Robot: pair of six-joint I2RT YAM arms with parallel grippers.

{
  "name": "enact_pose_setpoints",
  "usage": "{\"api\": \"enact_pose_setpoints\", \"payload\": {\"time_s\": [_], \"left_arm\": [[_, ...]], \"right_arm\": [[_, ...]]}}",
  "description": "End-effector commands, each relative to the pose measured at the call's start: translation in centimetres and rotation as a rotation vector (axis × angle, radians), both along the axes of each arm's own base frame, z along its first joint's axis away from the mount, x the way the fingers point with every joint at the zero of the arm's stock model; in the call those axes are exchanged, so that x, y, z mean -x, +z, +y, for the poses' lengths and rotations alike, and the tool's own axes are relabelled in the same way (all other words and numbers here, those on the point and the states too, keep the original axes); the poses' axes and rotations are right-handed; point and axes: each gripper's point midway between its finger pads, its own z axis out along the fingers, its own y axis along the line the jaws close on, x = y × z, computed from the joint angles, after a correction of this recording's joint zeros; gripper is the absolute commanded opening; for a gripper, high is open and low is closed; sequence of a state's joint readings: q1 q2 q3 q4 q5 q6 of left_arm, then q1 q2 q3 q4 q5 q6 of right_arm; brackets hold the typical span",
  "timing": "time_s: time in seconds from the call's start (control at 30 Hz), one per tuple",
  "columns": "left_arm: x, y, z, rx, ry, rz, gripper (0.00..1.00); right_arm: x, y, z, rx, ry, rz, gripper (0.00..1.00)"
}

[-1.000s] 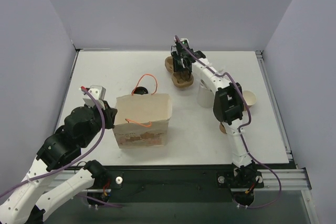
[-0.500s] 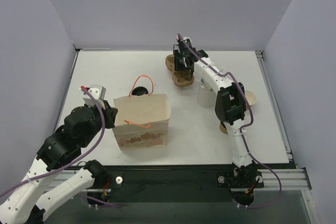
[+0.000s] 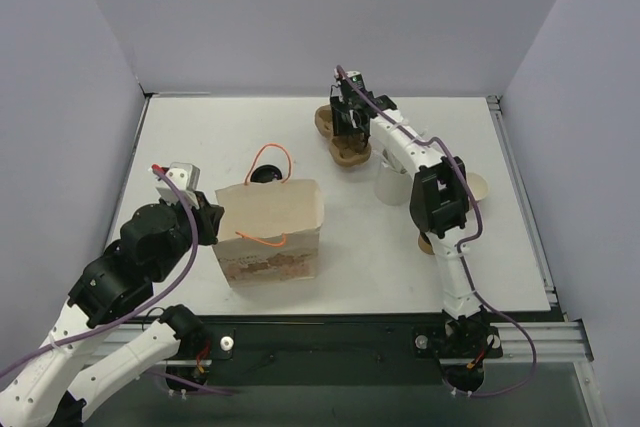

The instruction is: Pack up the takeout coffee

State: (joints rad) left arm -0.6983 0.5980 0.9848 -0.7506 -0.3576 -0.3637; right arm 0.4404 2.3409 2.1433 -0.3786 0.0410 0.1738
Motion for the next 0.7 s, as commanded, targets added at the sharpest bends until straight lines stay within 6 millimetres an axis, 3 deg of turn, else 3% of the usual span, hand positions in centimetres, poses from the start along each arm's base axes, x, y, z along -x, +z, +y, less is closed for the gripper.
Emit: {"api": "enact_pose_setpoints", "payload": {"time_s": [0.0, 0.07, 0.1, 0.17, 0.27, 0.3, 0.33, 0.4, 0.5, 0.57, 0.67], "left_arm": [[-0.4, 1.9, -0.4, 0.063, 0.002, -0.05, 0.21], [-0.4, 2.0, -0.4, 0.063, 0.003, -0.051, 0.22], [-0.4, 2.1, -0.4, 0.065, 0.003, -0.053, 0.22], [-0.4, 2.2, -0.4, 0.064, 0.003, -0.055, 0.22], [-0.4, 1.9, -0.5, 0.068, 0.002, -0.05, 0.22], [-0.4, 1.9, -0.5, 0.068, 0.002, -0.05, 0.22], [-0.4, 1.9, -0.6, 0.071, 0.001, -0.05, 0.22], [-0.5, 1.9, -0.6, 0.073, -0.001, -0.051, 0.22], [-0.5, 2.2, -0.7, 0.066, -0.006, -0.054, 0.22], [-0.6, 2.1, -0.7, 0.061, -0.007, -0.053, 0.22], [-0.6, 1.9, -0.7, 0.063, -0.007, -0.053, 0.22]], "right_arm": [[0.0, 3.7, 2.5, -0.25, 0.041, -0.028, 0.31], [0.2, 3.8, 2.3, -0.149, 0.049, -0.06, 0.3], [-0.1, 4.7, 0.7, -0.008, -0.004, -0.102, 0.29], [0.3, 4.5, 0.8, 0.127, 0.035, -0.119, 0.29], [1.4, 4.3, 2.9, -0.059, 0.105, -0.069, 0.29], [0.7, 4.8, 2.9, -0.178, 0.059, -0.067, 0.29], [1.3, 4.5, 3.3, -0.241, 0.073, -0.035, 0.29], [1.2, 4.7, 3.0, -0.269, 0.041, -0.029, 0.29], [1.1, 4.8, 0.5, -0.061, -0.028, -0.075, 0.29], [1.4, 4.5, 0.4, 0.093, 0.012, -0.105, 0.3], [1.9, 3.7, 1.1, 0.056, 0.038, -0.082, 0.3]]}}
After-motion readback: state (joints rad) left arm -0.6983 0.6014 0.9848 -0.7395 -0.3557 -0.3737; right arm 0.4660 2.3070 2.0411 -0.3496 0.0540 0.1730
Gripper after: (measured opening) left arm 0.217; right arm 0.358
